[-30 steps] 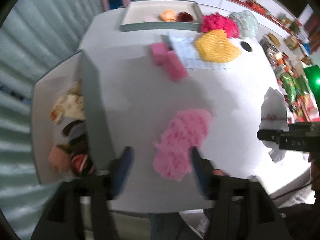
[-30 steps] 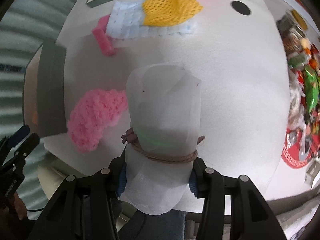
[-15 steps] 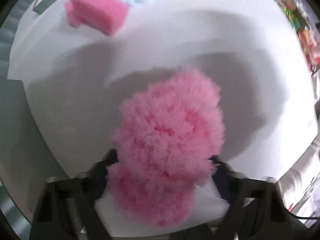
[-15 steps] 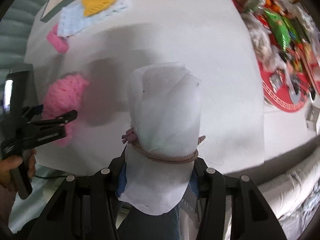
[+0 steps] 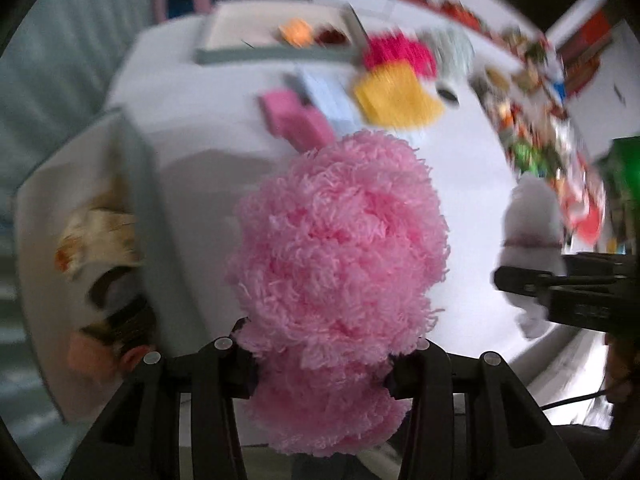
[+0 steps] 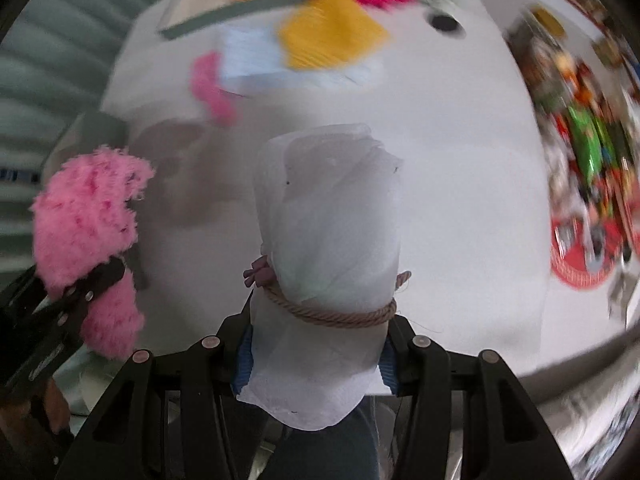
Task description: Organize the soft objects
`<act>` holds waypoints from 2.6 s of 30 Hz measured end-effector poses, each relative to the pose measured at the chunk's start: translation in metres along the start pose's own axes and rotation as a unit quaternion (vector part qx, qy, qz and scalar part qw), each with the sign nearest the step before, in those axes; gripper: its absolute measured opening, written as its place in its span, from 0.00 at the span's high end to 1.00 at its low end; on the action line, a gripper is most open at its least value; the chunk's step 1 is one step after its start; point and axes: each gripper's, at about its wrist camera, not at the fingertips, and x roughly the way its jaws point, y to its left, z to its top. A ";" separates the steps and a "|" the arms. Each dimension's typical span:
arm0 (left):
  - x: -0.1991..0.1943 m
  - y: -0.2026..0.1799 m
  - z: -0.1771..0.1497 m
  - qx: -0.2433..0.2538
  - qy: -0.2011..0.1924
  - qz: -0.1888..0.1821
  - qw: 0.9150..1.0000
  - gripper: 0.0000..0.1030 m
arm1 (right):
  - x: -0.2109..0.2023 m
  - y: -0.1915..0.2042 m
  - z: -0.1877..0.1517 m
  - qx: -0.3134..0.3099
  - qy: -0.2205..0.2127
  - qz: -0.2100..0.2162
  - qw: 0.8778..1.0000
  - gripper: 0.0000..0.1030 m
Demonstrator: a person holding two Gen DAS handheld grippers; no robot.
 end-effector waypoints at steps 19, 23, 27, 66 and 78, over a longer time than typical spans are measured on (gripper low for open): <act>-0.095 0.161 -0.057 -0.194 -0.134 0.137 0.962 0.55 | -0.043 0.223 0.022 -0.233 -0.063 0.031 0.970 0.47; -0.090 0.172 -0.059 -0.215 -0.132 0.145 0.957 0.55 | -0.040 0.259 0.027 -0.265 -0.062 0.031 0.962 0.47; -0.085 0.181 -0.057 -0.226 -0.132 0.147 0.954 0.55 | -0.034 0.286 0.029 -0.282 -0.051 0.038 0.957 0.47; -0.067 0.217 -0.026 -0.204 -0.100 0.151 0.962 0.55 | 0.001 0.325 0.045 -0.282 -0.012 0.028 0.959 0.47; -0.063 0.223 -0.014 -0.199 -0.093 0.155 0.963 0.55 | 0.015 0.326 0.041 -0.273 0.003 0.036 0.961 0.47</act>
